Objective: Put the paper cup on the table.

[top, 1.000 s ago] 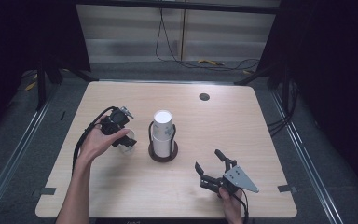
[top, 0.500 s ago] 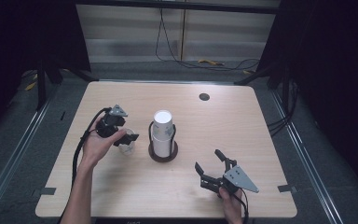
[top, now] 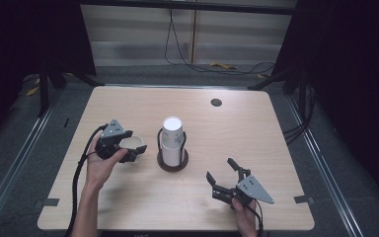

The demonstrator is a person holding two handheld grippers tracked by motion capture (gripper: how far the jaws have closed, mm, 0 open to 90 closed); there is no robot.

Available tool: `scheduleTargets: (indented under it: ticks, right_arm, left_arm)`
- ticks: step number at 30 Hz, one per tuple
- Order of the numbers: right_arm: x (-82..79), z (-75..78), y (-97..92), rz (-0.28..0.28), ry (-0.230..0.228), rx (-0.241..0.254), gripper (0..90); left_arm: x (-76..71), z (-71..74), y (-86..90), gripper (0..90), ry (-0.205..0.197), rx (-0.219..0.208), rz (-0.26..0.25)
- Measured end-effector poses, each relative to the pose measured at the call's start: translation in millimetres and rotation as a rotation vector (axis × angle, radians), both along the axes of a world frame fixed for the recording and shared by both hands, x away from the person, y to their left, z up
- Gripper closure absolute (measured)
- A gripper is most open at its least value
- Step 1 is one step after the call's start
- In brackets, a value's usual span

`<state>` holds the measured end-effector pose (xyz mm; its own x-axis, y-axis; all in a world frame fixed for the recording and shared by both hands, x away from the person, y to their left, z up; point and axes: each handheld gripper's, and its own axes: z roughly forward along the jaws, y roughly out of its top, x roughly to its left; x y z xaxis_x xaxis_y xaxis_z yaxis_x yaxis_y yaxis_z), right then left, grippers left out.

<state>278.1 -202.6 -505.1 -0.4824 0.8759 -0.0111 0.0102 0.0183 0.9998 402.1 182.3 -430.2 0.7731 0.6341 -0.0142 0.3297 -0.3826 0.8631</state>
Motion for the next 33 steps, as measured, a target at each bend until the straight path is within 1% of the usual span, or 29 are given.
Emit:
scheduleTargets:
  ticks: [1,4,5,6,7,8,9,10,11,13,14,15,17,18,19,20,21,22,23,24,25,26,28,29,30,31,33]
  right_arm:
    - [0.0,0.0,0.0,0.001,0.0,0.0,13.2]
    - [0.0,0.0,0.0,0.001,0.001,0.0,13.2]
    - [0.0,0.0,0.0,0.0,0.001,0.0,13.2]
    - [0.0,0.0,0.0,0.0,0.001,0.0,13.2]
    - [0.0,0.0,0.0,0.0,0.001,0.0,13.2]
    - [0.0,0.0,0.0,0.0,0.001,0.0,13.2]
    - [0.1,0.0,0.0,0.0,0.001,0.0,13.2]
    - [0.1,0.0,0.0,0.0,0.001,0.0,13.2]
    - [0.0,0.0,0.0,0.0,0.001,0.0,13.2]
    - [0.0,0.0,0.0,0.0,0.001,0.0,13.2]
    - [0.0,0.0,0.0,0.0,0.001,0.0,13.2]
    - [0.0,0.0,0.0,0.0,0.001,0.0,13.2]
    - [0.0,0.0,0.0,0.0,0.001,0.0,13.2]
    - [0.0,0.0,0.0,0.0,0.001,0.0,13.2]
    - [0.0,0.0,0.0,0.0,0.001,0.0,13.2]
    - [0.0,0.0,0.0,0.0,0.001,0.0,13.2]
    - [0.0,0.0,0.0,-0.001,0.0,0.0,13.2]
    - [0.0,0.0,0.0,-0.001,0.0,0.0,13.2]
    - [0.1,0.0,0.0,0.0,0.001,0.0,13.2]
    - [0.0,0.0,0.0,0.0,0.001,0.0,13.2]
    - [0.0,0.0,0.0,0.0,0.001,0.0,13.2]
    - [0.1,0.0,0.0,0.0,0.001,0.0,13.2]
    - [0.1,0.0,0.0,0.0,0.001,0.0,13.2]
    - [0.1,0.1,0.1,-0.001,0.002,0.0,13.2]
    - [0.1,0.1,0.1,-0.001,0.002,0.0,13.2]
    - [0.2,0.1,0.1,-0.002,0.004,0.0,13.2]
    - [0.2,0.1,0.1,-0.001,0.002,0.0,13.2]
  left_arm:
    - [-3.6,-1.1,-0.9,23.5,-0.01,-0.002,0.001]
    - [-13.7,-2.5,0.0,23.6,-0.034,-0.066,-0.002]
    - [-21.1,-2.8,-0.7,23.6,-0.058,-0.073,0.006]
    - [-24.2,-3.6,-0.5,23.6,-0.067,-0.087,0.01]
    - [-27.4,-4.6,0.1,23.6,-0.075,-0.123,-0.009]
    - [-27.4,-4.6,0.1,23.6,-0.075,-0.123,-0.009]
    - [-30.8,-5.6,0.9,23.6,-0.082,-0.156,-0.023]
    - [-34.5,-6.6,0.6,23.6,-0.095,-0.16,-0.017]
    - [-38.6,-8.1,-0.6,23.6,-0.102,-0.153,-0.006]
    - [-46.6,-14.8,-3.0,23.6,-0.111,-0.173,-0.009]
    - [-48.8,-17.7,-4.0,23.6,-0.118,-0.172,-0.005]
    - [-48.8,-17.7,-4.0,23.6,-0.118,-0.172,-0.005]
    - [-53.3,-24.3,-5.5,23.5,-0.119,-0.169,0.007]
    - [-55.5,-27.7,-6.8,23.5,-0.121,-0.175,0.014]
    - [-59.9,-33.0,-7.6,23.1,-0.123,-0.166,0.021]
    - [-59.9,-33.0,-7.6,22.1,-0.123,-0.166,0.021]
    - [-64.1,-37.1,-7.4,21.7,-0.128,-0.179,0.034]
    - [-64.1,-37.1,-7.4,21.7,-0.128,-0.179,0.034]
    - [-66.3,-39.1,-7.4,21.7,-0.128,-0.203,0.033]
    - [-68.6,-40.9,-7.4,21.7,-0.131,-0.206,0.034]
    - [-71.0,-43.3,-8.7,21.8,-0.14,-0.205,0.036]
    - [-73.2,-45.3,-10.0,21.8,-0.142,-0.191,0.042]
    - [-76.6,-49.9,-12.5,21.7,-0.148,-0.193,0.034]
    - [-80.9,-54.2,-14.9,21.7,-0.169,-0.189,0.042]
    - [-80.9,-54.2,-14.9,21.7,-0.169,-0.189,0.042]
    - [-83.3,-59.7,-17.1,21.7,-0.171,-0.197,0.044]
    - [-84.5,-62.0,-18.3,21.7,-0.175,-0.194,0.047]
